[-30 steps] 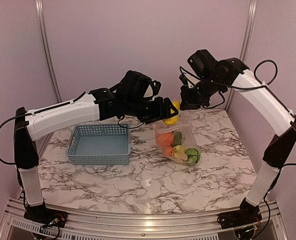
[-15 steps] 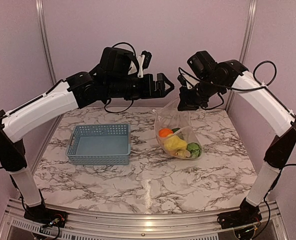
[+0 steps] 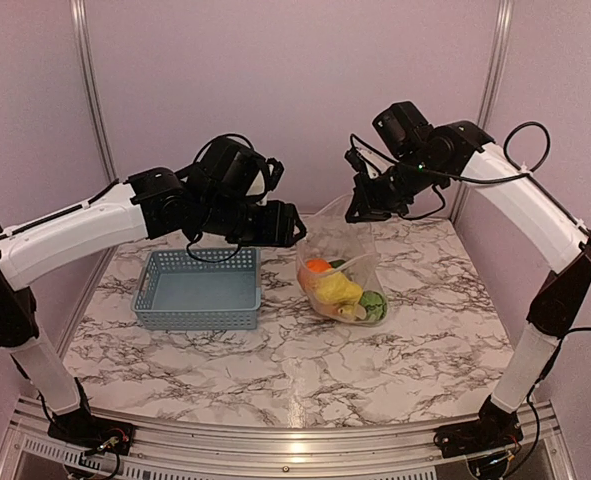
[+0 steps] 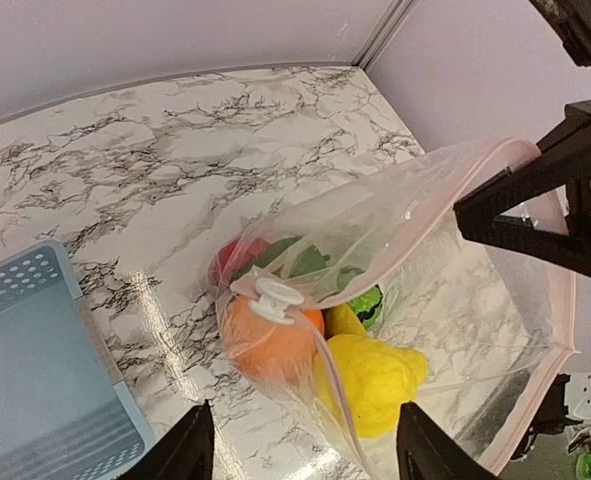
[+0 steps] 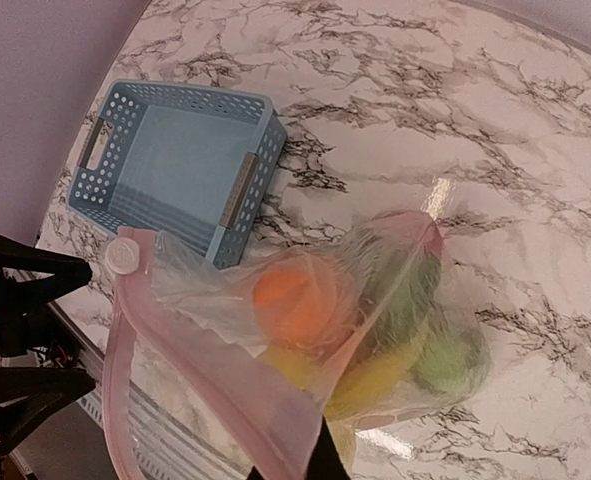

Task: Place the food in the zip-top bag and seal the zipper
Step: Pass from the right arm to the left, then pass from the left arm to the right

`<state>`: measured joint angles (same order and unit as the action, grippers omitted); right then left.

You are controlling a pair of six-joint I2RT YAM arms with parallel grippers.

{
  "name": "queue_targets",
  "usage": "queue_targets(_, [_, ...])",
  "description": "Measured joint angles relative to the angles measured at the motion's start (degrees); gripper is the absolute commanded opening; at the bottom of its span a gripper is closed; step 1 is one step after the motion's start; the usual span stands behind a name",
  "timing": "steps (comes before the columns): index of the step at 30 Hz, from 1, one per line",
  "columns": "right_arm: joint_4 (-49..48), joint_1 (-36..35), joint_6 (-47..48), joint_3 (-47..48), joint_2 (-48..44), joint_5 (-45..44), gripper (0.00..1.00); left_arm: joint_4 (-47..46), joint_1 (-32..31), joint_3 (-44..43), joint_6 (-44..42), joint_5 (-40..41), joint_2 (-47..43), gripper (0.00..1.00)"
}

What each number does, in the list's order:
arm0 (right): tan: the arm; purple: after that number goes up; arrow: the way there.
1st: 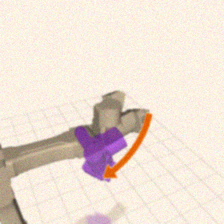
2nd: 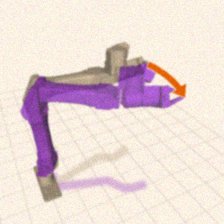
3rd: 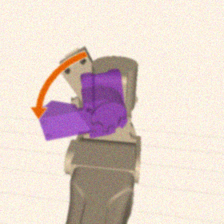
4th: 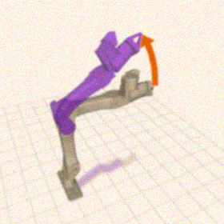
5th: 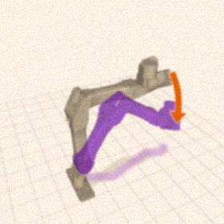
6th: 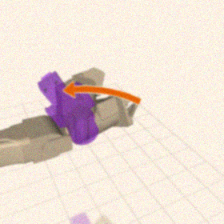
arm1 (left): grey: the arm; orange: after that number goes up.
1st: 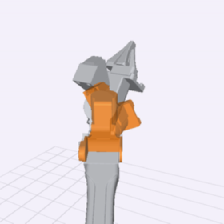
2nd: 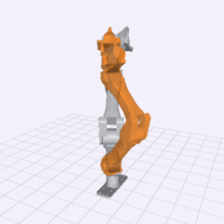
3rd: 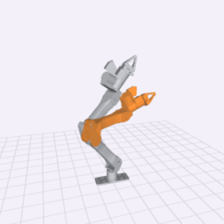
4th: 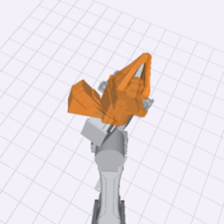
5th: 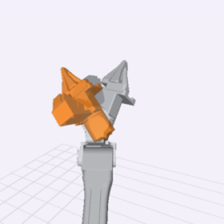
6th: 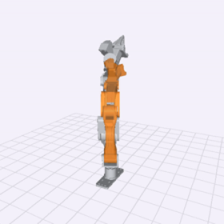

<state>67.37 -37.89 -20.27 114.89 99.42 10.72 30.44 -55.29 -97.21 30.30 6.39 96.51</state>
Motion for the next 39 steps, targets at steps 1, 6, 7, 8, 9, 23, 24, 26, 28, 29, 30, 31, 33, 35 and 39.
queue_targets(1, [-0.07,0.00,0.11,-0.07,0.00,0.37,0.00,0.39,0.00,-0.11,0.24,-0.39,0.68,0.55])
queue_targets(6, [-0.07,0.00,0.59,-0.09,0.02,1.53,0.00,1.60,0.15,-1.70,1.84,-3.61,4.31,0.28])
queue_targets(7, [-0.04,0.00,0.61,-0.09,0.02,1.66,0.00,1.62,0.17,-1.99,2.47,-4.33,4.87,0.20])
queue_targets(8, [-0.04,-0.04,0.61,-0.09,0.02,1.68,0.00,1.79,0.22,-2.47,2.45,-5.22,5.62,0.11])
queue_targets(9, [0.04,-0.11,0.63,-0.09,0.02,1.62,0.00,2.01,0.22,-3.13,2.58,-6.03,6.36,0.02])
queue_targets(23, [4.42,-0.57,-0.57,13.38,-0.57,-1.62,0.35,-5.22,0.28,-4.00,14.27,-0.72,1.22,0.00])
queue_targets(24, [3.50,-0.76,-0.50,12.55,-1.84,-1.09,0.35,-5.49,0.33,-4.00,14.86,-0.37,1.46,0.00])
queue_targets(26, [0.33,-1.64,0.28,7.58,-6.03,0.74,0.36,-5.86,0.44,-4.00,15.91,0.22,2.29,0.00])
queue_targets(28, [-1.79,-2.97,1.86,2.89,-9.11,2.23,0.37,-6.58,0.52,-4.00,16.70,0.76,3.06,0.00])
queue_targets(29, [-2.73,-3.91,3.02,0.59,-10.23,2.84,0.38,-6.75,0.55,-4.00,16.94,1.09,3.30,0.00])
queue_targets(30, [-3.72,-5.05,4.35,-1.64,-10.97,3.37,0.39,-6.91,0.59,-4.00,17.11,1.25,3.43,0.00])
queue_targets(31, [-4.39,-6.27,5.73,-3.69,-11.28,3.65,0.39,-7.04,0.70,-4.09,17.27,1.27,3.56,0.00])
queue_targets(33, [-4.92,-8.52,8.33,-6.58,-10.82,3.87,0.41,-7.26,0.90,-4.24,17.49,1.27,3.72,0.00])
queue_targets(35, [-4.94,-10.91,10.91,-8.66,-9.44,3.61,0.42,-7.48,1.09,-4.26,17.64,1.22,3.78,0.00])
queue_targets(39, [-5.05,-14.75,14.51,-10.08,-6.19,2.62,0.41,-7.50,1.36,-4.24,17.97,1.16,3.85,0.00])
